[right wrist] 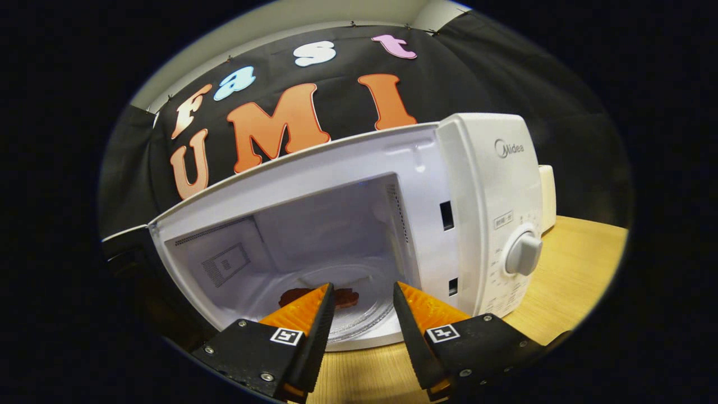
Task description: Open the microwave oven with the left hand, put the food in, and close the microwave oven.
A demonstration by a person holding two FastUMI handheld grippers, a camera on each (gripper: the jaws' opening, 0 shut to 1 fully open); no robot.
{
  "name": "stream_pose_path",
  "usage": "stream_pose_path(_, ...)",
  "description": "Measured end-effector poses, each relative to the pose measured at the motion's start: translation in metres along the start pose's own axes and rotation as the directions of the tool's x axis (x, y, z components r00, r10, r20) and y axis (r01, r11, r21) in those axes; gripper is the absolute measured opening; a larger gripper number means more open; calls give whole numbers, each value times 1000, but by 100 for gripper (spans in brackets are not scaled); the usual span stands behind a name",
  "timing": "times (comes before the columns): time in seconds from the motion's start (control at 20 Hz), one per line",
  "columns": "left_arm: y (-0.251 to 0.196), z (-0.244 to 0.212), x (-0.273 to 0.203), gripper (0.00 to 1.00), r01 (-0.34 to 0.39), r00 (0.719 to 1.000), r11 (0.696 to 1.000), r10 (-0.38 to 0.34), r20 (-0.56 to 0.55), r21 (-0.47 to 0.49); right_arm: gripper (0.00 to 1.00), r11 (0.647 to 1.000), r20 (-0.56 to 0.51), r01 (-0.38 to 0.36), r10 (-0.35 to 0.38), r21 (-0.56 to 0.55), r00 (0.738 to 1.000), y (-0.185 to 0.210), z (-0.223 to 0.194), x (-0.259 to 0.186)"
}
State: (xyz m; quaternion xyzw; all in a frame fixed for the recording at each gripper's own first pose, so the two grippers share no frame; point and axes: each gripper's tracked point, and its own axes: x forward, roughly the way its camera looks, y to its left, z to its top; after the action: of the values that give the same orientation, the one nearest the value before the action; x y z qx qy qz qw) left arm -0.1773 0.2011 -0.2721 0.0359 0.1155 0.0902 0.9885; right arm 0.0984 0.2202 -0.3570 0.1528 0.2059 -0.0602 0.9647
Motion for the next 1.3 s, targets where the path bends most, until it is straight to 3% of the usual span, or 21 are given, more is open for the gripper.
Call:
stream_pose_path(0.2, -16, 3, -5, 79, 14, 1000, 1000, -14, 1, 5, 70, 994, 60, -75, 80, -77, 995, 2, 46, -52)
stream_pose_path(0.35, -44, 4, -6, 80, 76, 997, 997, -76, -5, -7, 71, 975, 77, -167, 179, -146, 981, 8, 76, -91)
stream_pose_path(0.5, -90, 10, -8, 80, 175, 985, 985, -175, 6, -4, 79, 953, 100, -224, 249, -205, 963, -3, 100, -121)
stream_pose_path(0.7, -153, 14, 1, 80, 301, 954, 954, -301, 6, -1, 89, 942, 74, -244, 268, -231, 961, -40, 111, -142)
stream_pose_path(0.95, -221, 5, 18, 78, 395, 918, 918, -396, -20, -17, 92, 936, 78, -240, 267, -257, 960, -89, 130, -160)
stream_pose_path(1.2, -292, -3, 33, 65, 495, 867, 869, -496, -54, -27, 93, 938, 82, -245, 272, -246, 959, -122, 140, -175)
stream_pose_path(1.25, -305, -7, 36, 51, 511, 857, 859, -512, -62, -29, 93, 938, 81, -250, 276, -242, 958, -125, 142, -178)
stream_pose_path(1.3, -318, -9, 40, 46, 522, 850, 852, -523, -70, -34, 93, 937, 81, -250, 277, -244, 957, -131, 141, -180)
